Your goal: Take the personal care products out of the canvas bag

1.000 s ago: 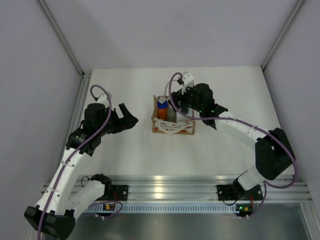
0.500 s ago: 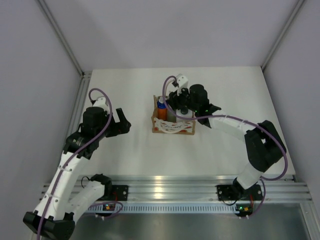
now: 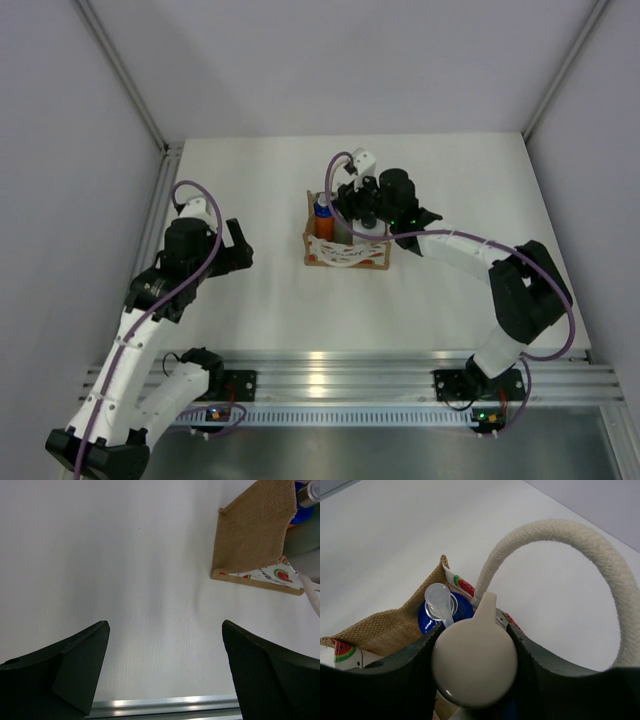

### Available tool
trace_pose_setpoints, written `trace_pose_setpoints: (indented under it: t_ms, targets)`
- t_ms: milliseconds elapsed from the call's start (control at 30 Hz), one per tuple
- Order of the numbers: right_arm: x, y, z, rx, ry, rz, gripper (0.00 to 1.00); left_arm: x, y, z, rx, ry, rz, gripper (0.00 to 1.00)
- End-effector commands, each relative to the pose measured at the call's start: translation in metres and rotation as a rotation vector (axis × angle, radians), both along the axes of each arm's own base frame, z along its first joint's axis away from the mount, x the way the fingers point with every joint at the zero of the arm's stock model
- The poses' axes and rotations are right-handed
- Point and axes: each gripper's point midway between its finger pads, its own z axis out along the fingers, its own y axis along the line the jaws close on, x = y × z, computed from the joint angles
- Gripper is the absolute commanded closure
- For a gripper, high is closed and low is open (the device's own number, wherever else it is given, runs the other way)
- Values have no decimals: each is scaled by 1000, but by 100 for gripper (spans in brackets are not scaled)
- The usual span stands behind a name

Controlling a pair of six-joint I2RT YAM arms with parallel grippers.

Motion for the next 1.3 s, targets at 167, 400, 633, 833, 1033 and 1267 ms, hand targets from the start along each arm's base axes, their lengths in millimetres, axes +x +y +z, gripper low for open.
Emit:
trace_pose_setpoints:
  t_ms: [167,400,633,833,1033,1267]
  targets:
    - [-1,11,94,181,-179,25,100,-1,12,4,11,-37,70,2]
    - [-6,5,121,216,-223,5,100,-1,14,5,13,-46,85,2]
    - [-12,-2,140,226,-266,-3,100,-2,15,6,12,-50,89,2]
    - [-10,-1,143,210,-269,1,100,-2,16,5,14,-50,93,2]
    - [-6,-7,163,203,-258,-44,100,-2,17,5,16,-50,97,2]
    - [-10,-13,208,214,-279,-75,100,-2,17,6,16,-54,101,2]
